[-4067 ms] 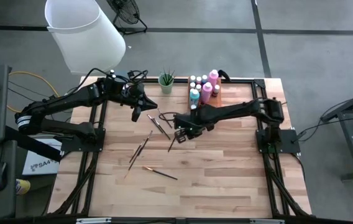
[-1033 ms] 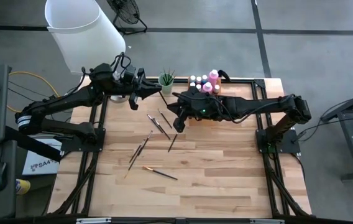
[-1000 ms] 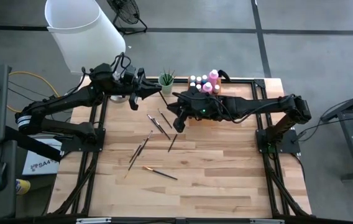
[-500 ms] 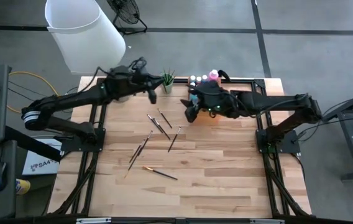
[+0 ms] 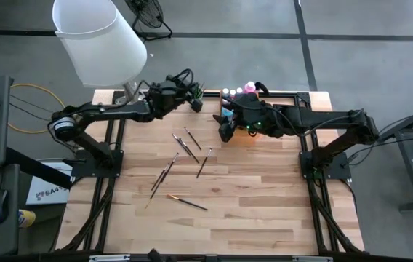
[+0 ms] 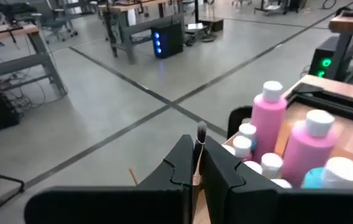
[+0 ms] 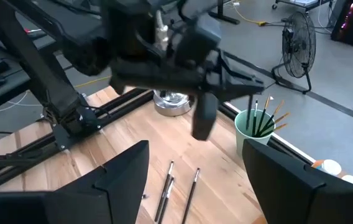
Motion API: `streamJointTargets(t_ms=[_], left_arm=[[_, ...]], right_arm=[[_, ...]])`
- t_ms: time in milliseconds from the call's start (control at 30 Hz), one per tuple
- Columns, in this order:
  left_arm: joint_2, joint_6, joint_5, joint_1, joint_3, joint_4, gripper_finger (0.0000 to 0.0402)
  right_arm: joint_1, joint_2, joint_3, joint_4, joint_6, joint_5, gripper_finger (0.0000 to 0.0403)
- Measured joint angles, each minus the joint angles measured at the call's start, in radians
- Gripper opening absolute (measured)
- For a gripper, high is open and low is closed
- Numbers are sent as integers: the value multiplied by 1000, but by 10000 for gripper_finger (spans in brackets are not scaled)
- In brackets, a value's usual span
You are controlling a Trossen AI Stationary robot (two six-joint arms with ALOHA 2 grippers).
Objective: Pick & Place Paint Supplies
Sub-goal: Put the black paint brush into the green cup
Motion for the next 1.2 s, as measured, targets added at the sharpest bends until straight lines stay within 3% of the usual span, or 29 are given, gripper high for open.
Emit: streamJointTargets(t_ms=[200, 500, 733, 967, 1067, 1200], left_arm=[[91, -2, -62, 32, 1, 71, 13], [123, -12, -55, 84, 1, 77, 21], [123, 22, -6, 84, 1, 66, 60], [122, 36, 25, 83, 1, 65, 132], [89, 23, 43, 83, 0, 26, 152], [9, 9, 142, 83, 0, -13, 158]], right_arm=[[0, 0, 0, -2, 0, 0, 252], [0, 0, 0, -5, -2, -4, 252], [0, 0, 0, -5, -3, -4, 252], [0, 0, 0, -5, 10, -5, 252], [0, 0, 0, -5, 51, -9, 252], [0, 0, 0, -5, 95, -57, 252]])
